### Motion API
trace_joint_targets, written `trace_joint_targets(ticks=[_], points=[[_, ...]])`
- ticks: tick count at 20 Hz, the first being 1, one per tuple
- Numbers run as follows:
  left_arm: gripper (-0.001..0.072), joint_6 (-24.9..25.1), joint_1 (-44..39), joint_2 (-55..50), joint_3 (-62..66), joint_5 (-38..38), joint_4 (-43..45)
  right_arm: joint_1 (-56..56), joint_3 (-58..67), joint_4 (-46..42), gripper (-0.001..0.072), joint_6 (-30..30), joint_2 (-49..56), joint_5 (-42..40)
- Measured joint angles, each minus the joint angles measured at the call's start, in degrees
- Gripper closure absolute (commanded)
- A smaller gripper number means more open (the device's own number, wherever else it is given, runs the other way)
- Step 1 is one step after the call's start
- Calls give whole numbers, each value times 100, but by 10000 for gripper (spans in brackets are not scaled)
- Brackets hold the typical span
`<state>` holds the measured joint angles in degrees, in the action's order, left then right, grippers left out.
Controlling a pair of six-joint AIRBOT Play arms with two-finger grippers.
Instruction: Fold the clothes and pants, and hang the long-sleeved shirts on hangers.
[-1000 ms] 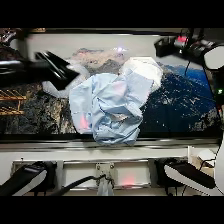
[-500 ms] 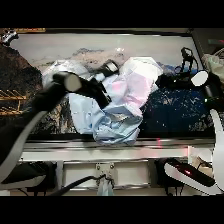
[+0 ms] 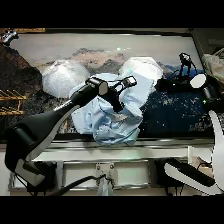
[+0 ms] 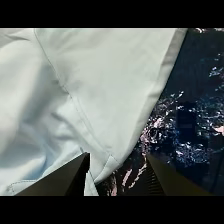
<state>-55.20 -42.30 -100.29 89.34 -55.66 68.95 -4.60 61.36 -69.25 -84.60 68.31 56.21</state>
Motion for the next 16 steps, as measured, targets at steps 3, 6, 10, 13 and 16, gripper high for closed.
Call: trace_joint_targets(ticks=[3, 6, 10, 13, 16], points=[[312, -7, 0, -345, 57, 57, -332, 0, -4, 0, 291, 15, -24, 7], [696, -15, 57, -538, 81, 61, -752, 0, -4, -26, 291, 17, -101, 0], [698, -17, 549, -229, 101, 17, -798, -2, -4, -133, 292, 20, -155, 46], [698, -229, 1386, 522, 105, 243, -573, 74, -81, -28, 291, 20, -173, 315], [698, -442, 2155, 1419, 107, 553, -382, 431, -428, 516, 292, 66, -229, 428]])
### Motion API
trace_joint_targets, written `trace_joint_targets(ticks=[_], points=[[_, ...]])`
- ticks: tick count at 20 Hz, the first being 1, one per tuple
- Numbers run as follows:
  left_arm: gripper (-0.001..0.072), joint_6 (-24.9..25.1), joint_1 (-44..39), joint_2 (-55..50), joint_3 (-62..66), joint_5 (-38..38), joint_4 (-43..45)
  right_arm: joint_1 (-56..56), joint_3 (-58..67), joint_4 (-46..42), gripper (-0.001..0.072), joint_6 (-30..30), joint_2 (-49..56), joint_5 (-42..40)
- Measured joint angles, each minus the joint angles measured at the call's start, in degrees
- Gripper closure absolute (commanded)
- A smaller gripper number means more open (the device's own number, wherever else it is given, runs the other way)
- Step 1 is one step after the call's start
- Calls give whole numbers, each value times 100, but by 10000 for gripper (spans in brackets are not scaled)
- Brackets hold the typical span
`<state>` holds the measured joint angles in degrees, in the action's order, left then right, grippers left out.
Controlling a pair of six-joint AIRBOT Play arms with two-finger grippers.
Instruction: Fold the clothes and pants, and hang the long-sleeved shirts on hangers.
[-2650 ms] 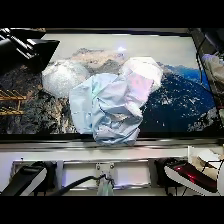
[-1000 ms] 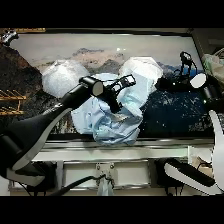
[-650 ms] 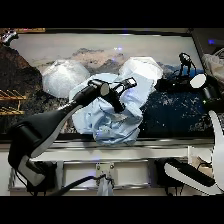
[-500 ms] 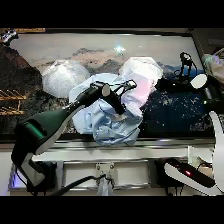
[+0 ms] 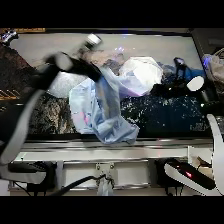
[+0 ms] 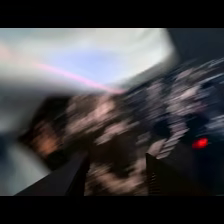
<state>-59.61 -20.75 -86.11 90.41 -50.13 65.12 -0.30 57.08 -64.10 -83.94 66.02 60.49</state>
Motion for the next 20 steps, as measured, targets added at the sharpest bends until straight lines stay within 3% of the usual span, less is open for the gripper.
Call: trace_joint_targets(ticks=[3, 6, 10, 13, 14, 16, 20], points=[[698, -140, 356, 846, 0, 105, 422, 861, -662, 772, 292, 70, -262, -162], [698, -509, 398, 1628, 0, 160, 1141, 2155, -1370, 1541, 290, -195, -599, -1003], [698, -929, 201, 2350, 0, 188, 1729, 3738, -1784, 2127, 286, -1547, -723, -3088], [698, -1043, -13, 2597, 0, 133, 1893, 4476, -1777, 2308, 172, -2581, -634, -4636], [698, -1075, -87, 2634, 0, 50, 1941, 4590, -1707, 2343, 172, -2780, -570, -4942], [697, -1097, -232, 2677, 0, -103, 1982, 4693, -1508, 2400, 134, -3075, -393, -5287], [698, -1137, -490, 2712, -4, -284, 2026, 4478, -1113, 2413, 134, -3331, 17, -5335]])
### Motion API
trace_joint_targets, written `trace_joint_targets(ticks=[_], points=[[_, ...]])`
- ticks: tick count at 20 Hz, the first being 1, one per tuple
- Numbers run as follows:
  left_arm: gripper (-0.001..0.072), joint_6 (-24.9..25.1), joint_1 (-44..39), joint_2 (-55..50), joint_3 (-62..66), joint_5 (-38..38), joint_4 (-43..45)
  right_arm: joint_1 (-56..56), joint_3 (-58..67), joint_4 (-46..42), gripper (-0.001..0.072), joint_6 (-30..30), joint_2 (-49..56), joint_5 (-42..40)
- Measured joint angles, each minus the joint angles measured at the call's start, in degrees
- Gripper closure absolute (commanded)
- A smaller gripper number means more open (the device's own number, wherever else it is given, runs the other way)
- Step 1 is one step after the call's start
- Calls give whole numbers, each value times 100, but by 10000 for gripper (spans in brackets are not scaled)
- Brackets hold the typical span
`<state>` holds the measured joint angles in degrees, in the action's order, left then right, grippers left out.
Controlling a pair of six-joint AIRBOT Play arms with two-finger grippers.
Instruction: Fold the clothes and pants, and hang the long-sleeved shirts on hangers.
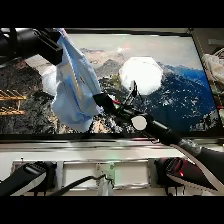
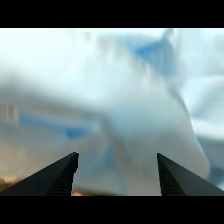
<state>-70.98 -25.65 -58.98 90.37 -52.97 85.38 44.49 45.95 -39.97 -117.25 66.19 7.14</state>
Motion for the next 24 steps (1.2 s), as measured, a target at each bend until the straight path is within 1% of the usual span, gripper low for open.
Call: trace_joint_targets(ticks=[3, 6, 8, 12, 16, 24], points=[[698, -11, -210, 0, -2, -44, 0, -184, 136, 20, 135, -208, 251, 232], [697, -22, -332, -72, -2, -59, 0, -251, 192, 11, 135, -334, 411, 675], [697, -22, -391, -133, -2, -79, -2, -271, 208, -28, 135, -382, 459, 1003], [697, -22, -562, -203, -4, -149, -31, -280, 221, 94, 135, -413, 494, 1316], [697, -22, -662, -232, -4, -166, -48, -245, 221, 192, 135, -426, 540, 1344], [697, -70, -1025, -234, -4, -133, -50, -269, 223, 404, 138, -782, 717, 739]])
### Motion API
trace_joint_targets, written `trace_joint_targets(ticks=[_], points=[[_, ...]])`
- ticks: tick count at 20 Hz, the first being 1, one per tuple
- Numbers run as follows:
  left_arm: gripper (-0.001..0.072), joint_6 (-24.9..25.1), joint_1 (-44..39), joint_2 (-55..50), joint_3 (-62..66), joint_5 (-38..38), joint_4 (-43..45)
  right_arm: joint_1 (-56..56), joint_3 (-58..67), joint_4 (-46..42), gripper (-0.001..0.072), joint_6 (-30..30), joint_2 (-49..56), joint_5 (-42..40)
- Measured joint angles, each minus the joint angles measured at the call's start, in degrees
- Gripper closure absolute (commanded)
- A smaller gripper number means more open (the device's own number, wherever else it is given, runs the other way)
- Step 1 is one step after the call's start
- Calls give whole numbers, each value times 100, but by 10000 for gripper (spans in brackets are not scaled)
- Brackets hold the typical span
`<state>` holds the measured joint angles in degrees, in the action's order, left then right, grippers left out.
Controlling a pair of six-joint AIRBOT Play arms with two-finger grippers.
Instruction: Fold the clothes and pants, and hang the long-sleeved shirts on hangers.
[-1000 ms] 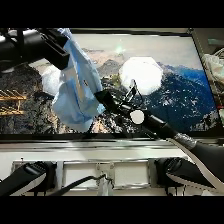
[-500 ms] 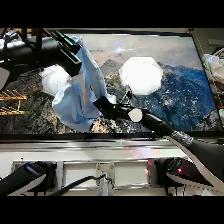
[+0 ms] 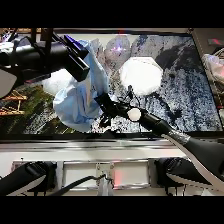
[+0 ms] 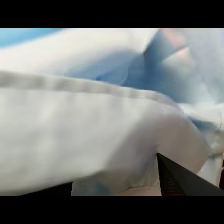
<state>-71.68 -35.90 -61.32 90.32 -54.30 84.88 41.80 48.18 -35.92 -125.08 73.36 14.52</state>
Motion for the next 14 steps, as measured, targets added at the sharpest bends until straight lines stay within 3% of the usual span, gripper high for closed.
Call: trace_joint_targets(ticks=[6, 7, 8, 10, 11, 14], points=[[697, -15, -192, 0, 0, 299, -2, -20, 0, 42, 142, -116, 350, -98], [697, -15, -201, -2, 0, 317, 0, -35, 2, 70, 172, -142, 380, -127], [697, -15, -210, -2, 0, 330, 0, -48, 2, 85, 304, -140, 402, -153], [697, -15, -216, -7, -2, 334, 57, -59, 2, 90, 647, -140, 426, -184], [697, -15, -216, -15, -4, 330, 149, -61, 4, 96, 684, -140, 431, -186], [697, -17, -197, -81, -4, 385, 697, -70, 4, -11, 684, -83, 385, -98]])
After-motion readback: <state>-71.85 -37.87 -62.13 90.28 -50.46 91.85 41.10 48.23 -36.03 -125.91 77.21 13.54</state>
